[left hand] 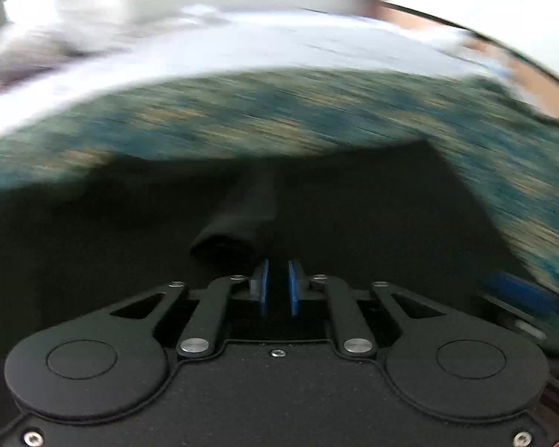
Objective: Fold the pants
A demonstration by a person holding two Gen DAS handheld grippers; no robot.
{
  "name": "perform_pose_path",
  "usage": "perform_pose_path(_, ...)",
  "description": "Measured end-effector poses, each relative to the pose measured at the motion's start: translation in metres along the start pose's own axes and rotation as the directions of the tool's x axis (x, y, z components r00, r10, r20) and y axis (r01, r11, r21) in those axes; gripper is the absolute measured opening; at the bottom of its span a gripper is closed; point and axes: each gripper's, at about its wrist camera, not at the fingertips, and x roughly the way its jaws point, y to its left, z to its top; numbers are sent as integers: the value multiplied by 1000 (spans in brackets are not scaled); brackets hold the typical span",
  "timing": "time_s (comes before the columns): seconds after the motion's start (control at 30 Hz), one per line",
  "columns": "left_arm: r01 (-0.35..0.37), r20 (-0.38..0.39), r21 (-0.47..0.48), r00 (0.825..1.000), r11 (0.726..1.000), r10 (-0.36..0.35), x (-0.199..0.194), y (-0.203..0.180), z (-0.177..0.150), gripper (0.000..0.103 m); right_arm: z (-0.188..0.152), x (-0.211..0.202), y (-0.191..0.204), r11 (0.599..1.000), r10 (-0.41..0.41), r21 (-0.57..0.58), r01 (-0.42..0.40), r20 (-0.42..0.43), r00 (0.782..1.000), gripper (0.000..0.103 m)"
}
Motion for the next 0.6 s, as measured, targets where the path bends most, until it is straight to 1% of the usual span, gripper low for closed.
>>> perform_pose_path(0.03,-85,19,-26,996,996,86,1,9,4,13,0,0,0,1000,0,0,0,1,1000,48)
perform_pose_path(0.07,-188,37,-57,981,980,190,2,20,8,14,-1,0,0,1000,1,2,-1,1,1000,48)
perform_pose_path(0.1,-260,40,-79,964,962,264,3,32,10,14,-1,0,0,1000,2,3,-2,2,1000,48)
perform_pose_path(0.13,-318,40,-102,945,942,324,2,42,11,15,-1,0,-1,1000,3,4,-3,2,1000,48)
perform_pose_path(0.17,-339,44,-126,937,932,347,-1,51,12,15,-1,0,-1,1000,4,6,-4,3,1000,48)
perform_pose_path(0.23,-294,64,-160,949,942,307,-9,60,11,15,-1,0,-1,1000,5,7,-5,4,1000,48)
perform_pose_path(0.3,-244,91,-152,962,958,259,-21,59,5,15,-1,-1,-1,1000,4,6,-4,4,1000,48)
perform_pose_path(0.37,-203,121,-98,969,974,214,-28,49,0,17,-1,-1,-2,1000,3,5,-3,4,1000,48)
perform_pose_path(0.43,-148,148,-50,977,988,153,-35,33,-7,20,-1,-1,-2,1000,2,5,-2,4,1000,48)
perform_pose_path(0.47,-119,156,-33,980,992,123,-40,28,-13,23,-1,-1,-2,1000,2,4,-2,4,1000,48)
perform_pose_path(0.5,-97,158,-19,983,995,99,-45,23,-19,27,-1,-1,-1,1000,0,2,0,5,1000,48)
perform_pose_path(0.6,-68,160,22,985,997,64,-59,5,-39,29,-1,-2,1,1000,-10,-6,10,7,1000,49)
